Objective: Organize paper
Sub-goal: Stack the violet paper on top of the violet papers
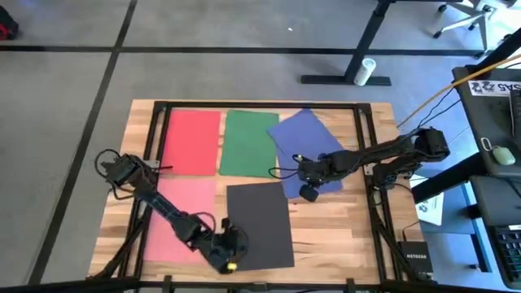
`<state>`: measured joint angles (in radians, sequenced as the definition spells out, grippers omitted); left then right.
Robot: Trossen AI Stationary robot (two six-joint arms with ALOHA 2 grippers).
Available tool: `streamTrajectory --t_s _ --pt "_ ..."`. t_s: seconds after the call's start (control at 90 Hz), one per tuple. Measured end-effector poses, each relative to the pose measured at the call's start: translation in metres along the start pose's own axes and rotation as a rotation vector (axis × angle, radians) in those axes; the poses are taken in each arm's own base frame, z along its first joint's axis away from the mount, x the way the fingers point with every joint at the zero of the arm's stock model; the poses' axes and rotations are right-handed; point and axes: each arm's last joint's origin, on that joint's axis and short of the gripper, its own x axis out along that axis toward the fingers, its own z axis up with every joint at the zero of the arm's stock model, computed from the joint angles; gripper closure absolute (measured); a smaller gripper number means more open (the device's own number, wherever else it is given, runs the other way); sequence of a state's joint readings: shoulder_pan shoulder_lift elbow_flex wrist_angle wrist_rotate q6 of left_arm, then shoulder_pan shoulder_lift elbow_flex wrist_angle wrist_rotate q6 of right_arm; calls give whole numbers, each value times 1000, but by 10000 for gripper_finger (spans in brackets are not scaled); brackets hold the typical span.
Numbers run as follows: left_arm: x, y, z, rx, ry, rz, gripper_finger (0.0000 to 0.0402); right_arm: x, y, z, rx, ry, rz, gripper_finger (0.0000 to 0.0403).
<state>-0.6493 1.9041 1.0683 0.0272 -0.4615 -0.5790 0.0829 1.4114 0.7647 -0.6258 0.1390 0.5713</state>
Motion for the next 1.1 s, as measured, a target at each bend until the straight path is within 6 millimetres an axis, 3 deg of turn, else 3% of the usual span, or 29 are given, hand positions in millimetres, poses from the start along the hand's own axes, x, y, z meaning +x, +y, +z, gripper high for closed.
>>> streamTrajectory --t_s 0.133,0.267,0.567,0.867,1.1 --pt "16 29 24 -15 -63 54 402 -24 -8 -4 32 -82 -72 403" --pt "28 62 45 -30 -113 111 402 -28 -24 -13 83 -33 -235 403" --pt "44 124 83 -23 -172 116 402 4 -50 -30 165 19 -256 403" --pt "49 183 116 -51 -78 201 402 8 -49 -30 169 -15 -246 403" --pt "86 211 114 -45 56 222 402 8 -48 -27 164 -45 -227 403"
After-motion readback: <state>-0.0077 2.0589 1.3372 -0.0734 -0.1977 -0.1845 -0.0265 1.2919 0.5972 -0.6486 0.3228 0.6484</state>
